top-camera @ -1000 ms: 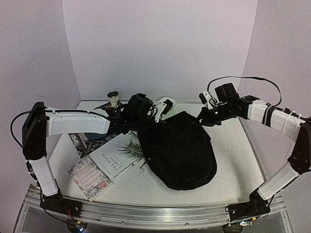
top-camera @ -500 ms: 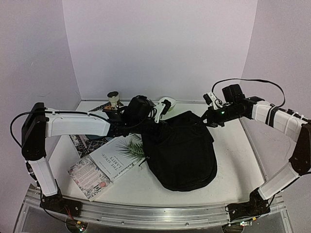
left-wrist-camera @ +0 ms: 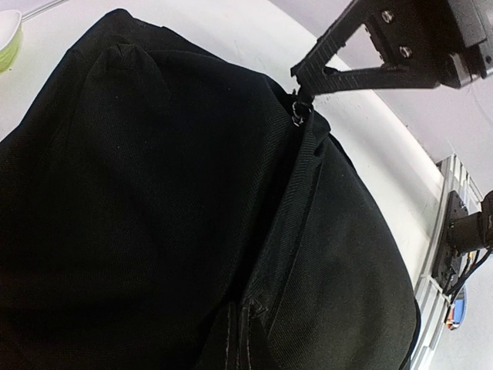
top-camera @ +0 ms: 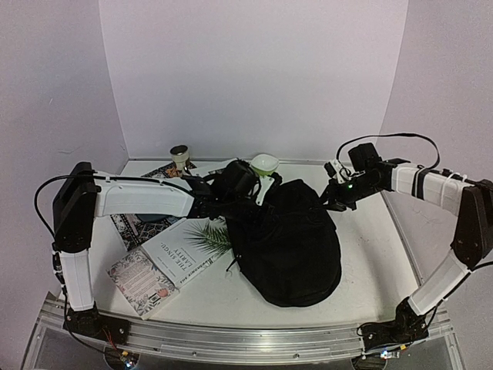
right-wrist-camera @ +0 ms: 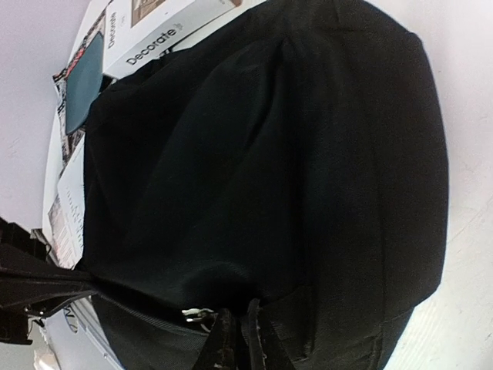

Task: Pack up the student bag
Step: Zip the lower front pocket of the student bag.

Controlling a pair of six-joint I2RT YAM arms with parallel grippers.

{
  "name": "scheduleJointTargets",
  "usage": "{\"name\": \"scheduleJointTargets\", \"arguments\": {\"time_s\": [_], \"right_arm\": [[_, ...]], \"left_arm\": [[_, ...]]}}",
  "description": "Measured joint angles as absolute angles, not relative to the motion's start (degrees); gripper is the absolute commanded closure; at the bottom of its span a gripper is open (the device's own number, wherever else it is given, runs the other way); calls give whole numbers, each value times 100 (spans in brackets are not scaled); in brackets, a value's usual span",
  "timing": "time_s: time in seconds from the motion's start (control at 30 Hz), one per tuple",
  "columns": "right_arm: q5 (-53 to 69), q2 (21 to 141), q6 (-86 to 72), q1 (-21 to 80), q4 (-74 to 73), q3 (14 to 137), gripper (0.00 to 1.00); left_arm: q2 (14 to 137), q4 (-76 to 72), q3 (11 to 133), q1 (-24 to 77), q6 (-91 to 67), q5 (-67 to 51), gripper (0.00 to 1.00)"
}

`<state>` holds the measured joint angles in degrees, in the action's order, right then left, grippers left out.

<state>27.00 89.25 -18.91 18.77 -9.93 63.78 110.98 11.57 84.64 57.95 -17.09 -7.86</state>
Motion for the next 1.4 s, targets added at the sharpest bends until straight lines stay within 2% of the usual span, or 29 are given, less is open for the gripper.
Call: {"name": "scheduleJointTargets", "arguments": {"time_s": [0.13, 0.37, 0.57, 0.6, 0.77, 0.9, 1.4], "right_arm": [[2627, 9057, -1988, 1848, -839, 6309, 87], [2360, 9306, -2100, 1784, -690, 6302, 100], [2294, 9325, -2126, 1778, -637, 6305, 100], [2278, 9319, -2126, 1778, -637, 6305, 99], [2330, 9236, -2203, 1778, -637, 6307, 73], [2490, 9090, -2352, 1805, -553, 6309, 61], [2912, 9259, -2761, 2008, -133, 6306, 59]], "left_arm": [[11100, 1256, 8462, 5793, -1659, -839, 100], [11109, 1541, 8462, 5756, -1657, -921, 100], [11109, 1563, 8429, 5754, -1656, -909, 100], [11109, 1559, 8403, 5754, -1656, -895, 100], [11109, 1564, 8331, 5754, -1658, -882, 100], [11109, 1566, 8322, 5754, -1658, -886, 100], [11109, 1654, 8322, 5754, -1658, -904, 100]]}}
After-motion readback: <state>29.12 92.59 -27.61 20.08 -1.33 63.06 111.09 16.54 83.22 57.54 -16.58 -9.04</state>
